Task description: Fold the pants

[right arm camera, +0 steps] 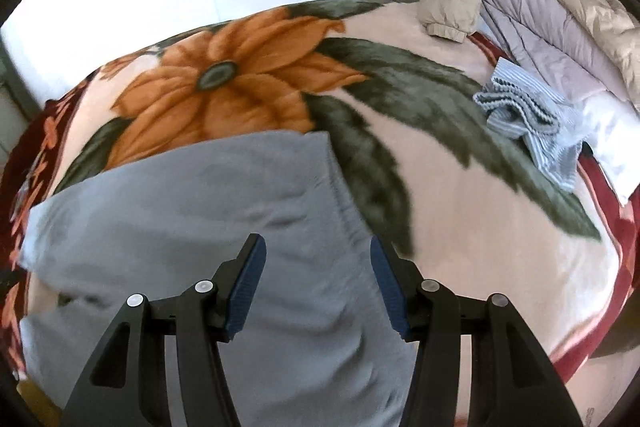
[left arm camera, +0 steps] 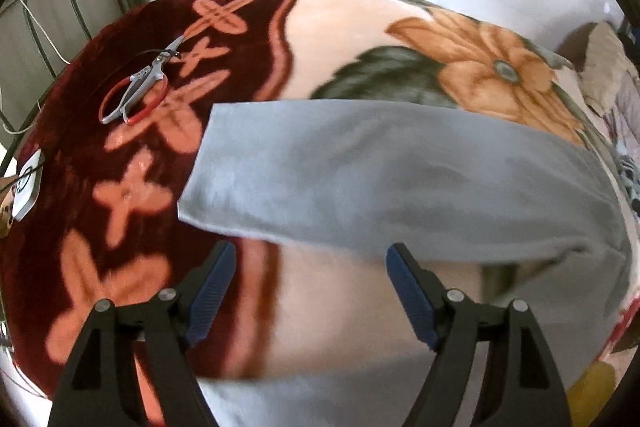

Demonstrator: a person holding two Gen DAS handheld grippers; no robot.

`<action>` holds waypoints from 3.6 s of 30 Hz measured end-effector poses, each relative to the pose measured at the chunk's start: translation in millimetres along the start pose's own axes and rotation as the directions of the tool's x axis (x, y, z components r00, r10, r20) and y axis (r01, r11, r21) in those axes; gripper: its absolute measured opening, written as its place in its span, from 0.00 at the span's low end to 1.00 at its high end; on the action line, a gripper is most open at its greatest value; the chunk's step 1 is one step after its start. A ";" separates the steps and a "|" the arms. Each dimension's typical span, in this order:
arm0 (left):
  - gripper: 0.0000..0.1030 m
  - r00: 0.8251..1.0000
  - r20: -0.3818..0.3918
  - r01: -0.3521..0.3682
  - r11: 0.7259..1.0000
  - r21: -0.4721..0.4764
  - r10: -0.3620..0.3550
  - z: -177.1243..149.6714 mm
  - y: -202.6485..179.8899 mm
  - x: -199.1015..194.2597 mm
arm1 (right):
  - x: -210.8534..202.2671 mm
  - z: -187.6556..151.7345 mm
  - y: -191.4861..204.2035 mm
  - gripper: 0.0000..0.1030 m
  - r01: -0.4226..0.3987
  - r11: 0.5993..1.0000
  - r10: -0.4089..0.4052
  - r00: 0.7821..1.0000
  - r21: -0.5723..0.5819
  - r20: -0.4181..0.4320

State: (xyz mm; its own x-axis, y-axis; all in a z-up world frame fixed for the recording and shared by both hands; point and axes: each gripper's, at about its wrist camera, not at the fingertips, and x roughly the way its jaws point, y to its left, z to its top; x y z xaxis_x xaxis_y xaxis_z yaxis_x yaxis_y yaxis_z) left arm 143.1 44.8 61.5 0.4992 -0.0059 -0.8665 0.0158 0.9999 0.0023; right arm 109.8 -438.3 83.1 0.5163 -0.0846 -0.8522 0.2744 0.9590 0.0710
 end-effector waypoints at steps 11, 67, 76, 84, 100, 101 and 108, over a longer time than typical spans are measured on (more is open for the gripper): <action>0.81 0.996 0.012 0.088 0.996 -0.023 -0.087 -65.3 -33.2 -58.3 | -56.6 -74.2 36.9 0.55 -0.102 0.994 0.102 0.995 -0.030 -0.002; 0.86 0.979 -0.139 0.180 0.948 0.262 -0.148 -170.5 -165.5 -36.3 | 0.9 -136.2 -41.5 0.15 -0.070 0.959 0.123 0.976 0.275 -0.181; 0.86 0.962 -0.141 0.264 0.925 0.272 -0.233 -171.3 -176.0 -45.9 | -36.4 -124.2 -35.1 0.06 -0.153 0.959 0.169 0.985 0.237 -0.045; 0.86 0.943 -0.142 0.333 0.877 0.345 -0.302 -183.5 -201.1 -54.4 | -61.8 -106.4 -30.9 0.05 -0.216 0.944 0.218 0.976 0.249 0.017; 0.53 0.994 0.099 0.014 0.965 0.264 -0.042 -157.5 -142.2 -36.3 | -56.9 -116.0 -36.2 0.06 -0.191 0.950 0.203 0.979 0.246 -0.024; 0.33 0.993 0.084 0.054 0.967 0.248 -0.077 -156.1 -138.0 -36.7 | -53.3 -117.6 -37.3 0.06 -0.192 0.949 0.206 0.978 0.251 -0.030; 0.11 0.983 0.102 0.118 0.946 0.302 -0.155 -159.9 -145.5 -65.3 | -24.9 -125.9 -54.2 0.24 -0.168 0.925 0.192 0.981 0.342 -0.037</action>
State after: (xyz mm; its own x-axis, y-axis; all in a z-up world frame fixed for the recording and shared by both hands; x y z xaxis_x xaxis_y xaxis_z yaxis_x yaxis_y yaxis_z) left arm -30.3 -97.9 38.0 0.5766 -0.1625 -0.8007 0.3355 0.9407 0.0507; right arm -20.0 -454.1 35.2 0.5288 0.1109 -0.8415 0.4442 0.8086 0.3858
